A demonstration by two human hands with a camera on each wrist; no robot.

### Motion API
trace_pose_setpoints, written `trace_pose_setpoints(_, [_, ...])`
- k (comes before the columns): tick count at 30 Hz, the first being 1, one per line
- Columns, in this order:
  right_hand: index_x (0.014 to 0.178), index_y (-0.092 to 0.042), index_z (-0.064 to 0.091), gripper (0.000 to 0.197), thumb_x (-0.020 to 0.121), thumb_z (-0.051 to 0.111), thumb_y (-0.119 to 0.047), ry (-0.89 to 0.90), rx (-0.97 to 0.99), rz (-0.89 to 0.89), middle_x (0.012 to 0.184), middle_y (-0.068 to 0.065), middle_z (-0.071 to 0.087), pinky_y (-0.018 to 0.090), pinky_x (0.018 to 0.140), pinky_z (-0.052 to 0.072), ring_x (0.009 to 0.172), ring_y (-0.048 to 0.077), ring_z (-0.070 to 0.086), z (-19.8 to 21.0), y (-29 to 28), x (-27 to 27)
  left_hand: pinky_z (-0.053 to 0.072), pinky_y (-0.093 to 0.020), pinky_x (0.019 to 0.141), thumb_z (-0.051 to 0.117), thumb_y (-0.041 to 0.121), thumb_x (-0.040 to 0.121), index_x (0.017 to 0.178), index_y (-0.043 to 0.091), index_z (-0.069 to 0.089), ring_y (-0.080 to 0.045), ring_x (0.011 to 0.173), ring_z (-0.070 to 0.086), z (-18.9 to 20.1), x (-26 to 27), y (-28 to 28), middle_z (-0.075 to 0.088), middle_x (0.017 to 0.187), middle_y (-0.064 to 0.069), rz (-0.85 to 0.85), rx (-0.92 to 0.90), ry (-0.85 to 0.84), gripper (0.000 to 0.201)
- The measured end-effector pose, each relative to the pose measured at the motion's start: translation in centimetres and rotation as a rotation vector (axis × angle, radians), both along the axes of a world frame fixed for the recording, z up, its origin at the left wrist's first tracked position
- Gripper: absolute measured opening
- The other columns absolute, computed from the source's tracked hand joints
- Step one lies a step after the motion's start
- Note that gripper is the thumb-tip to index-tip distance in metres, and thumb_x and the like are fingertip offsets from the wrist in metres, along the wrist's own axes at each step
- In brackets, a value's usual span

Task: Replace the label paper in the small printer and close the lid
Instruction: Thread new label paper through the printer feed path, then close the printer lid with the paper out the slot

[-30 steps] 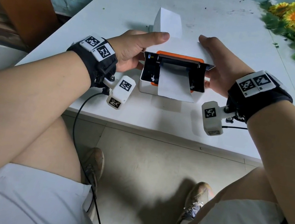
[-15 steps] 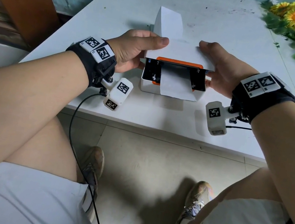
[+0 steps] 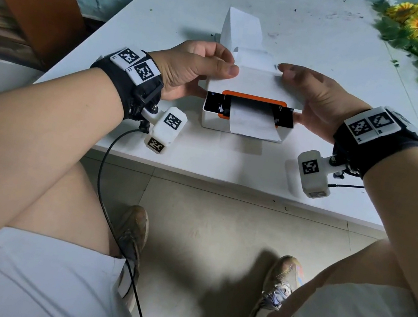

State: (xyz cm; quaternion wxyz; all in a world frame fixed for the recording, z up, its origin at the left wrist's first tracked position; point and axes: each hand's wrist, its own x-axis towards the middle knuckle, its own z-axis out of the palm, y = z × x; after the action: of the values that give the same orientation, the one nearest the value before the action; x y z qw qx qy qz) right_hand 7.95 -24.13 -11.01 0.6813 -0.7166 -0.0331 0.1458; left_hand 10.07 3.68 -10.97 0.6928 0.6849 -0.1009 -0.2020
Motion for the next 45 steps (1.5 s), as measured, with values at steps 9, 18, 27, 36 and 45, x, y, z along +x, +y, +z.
trace_pose_setpoints(9, [0.109, -0.031, 0.075, 0.035, 0.077, 0.082, -0.042, 0.017, 0.016, 0.016, 0.116, -0.005, 0.074, 0.059, 0.122, 0.036, 0.114, 0.021, 0.067, -0.3, 0.0, 0.4, 0.061, -0.034, 0.07, 0.091, 0.029, 0.066, 0.094, 0.023, 0.066, -0.017, 0.089, 0.066, 0.2, -0.1, -0.2, 0.069, 0.093, 0.001, 0.007, 0.01, 0.016, 0.038])
trace_pose_setpoints(18, [0.099, -0.032, 0.073, 0.032, 0.071, 0.083, -0.044, 0.007, 0.013, 0.032, 0.104, -0.009, 0.073, 0.044, 0.1, 0.048, 0.106, 0.019, 0.067, -0.3, 0.1, 0.4, 0.061, -0.035, 0.072, 0.091, 0.028, 0.067, 0.093, 0.024, 0.066, -0.018, 0.092, 0.064, 0.1, 0.1, 0.0, 0.068, 0.094, 0.002, -0.004, 0.011, 0.023, 0.036])
trace_pose_setpoints(27, [0.115, -0.028, 0.064, 0.053, 0.068, 0.087, -0.035, -0.007, 0.054, 0.035, 0.12, -0.003, 0.069, 0.042, 0.095, 0.046, 0.114, 0.018, 0.065, -0.8, -0.3, 0.1, 0.065, -0.036, 0.077, 0.09, 0.015, 0.062, 0.1, 0.021, 0.062, -0.021, 0.109, 0.068, -0.1, -0.4, 0.3, 0.066, 0.114, -0.004, -0.05, -0.04, 0.014, 0.047])
trace_pose_setpoints(36, [0.119, -0.025, 0.063, 0.057, 0.07, 0.09, -0.014, -0.028, 0.058, 0.087, 0.126, -0.004, 0.07, 0.031, 0.086, 0.061, 0.113, 0.015, 0.072, -0.5, -0.6, -0.8, 0.063, -0.029, 0.075, 0.082, -0.01, 0.068, 0.107, 0.019, 0.061, -0.02, 0.106, 0.072, -0.7, -1.3, 0.4, 0.067, 0.119, -0.011, -0.052, 0.004, -0.038, 0.053])
trace_pose_setpoints(45, [0.127, -0.025, 0.063, 0.062, 0.076, 0.09, -0.002, 0.035, 0.074, 0.07, 0.147, 0.008, 0.066, 0.037, 0.105, 0.058, 0.118, 0.019, 0.072, 0.2, -0.8, -1.4, 0.066, -0.032, 0.085, 0.095, 0.003, 0.052, 0.112, 0.021, 0.066, -0.022, 0.112, 0.07, -0.6, -1.8, 0.4, 0.067, 0.124, -0.012, -0.015, 0.031, -0.034, 0.069])
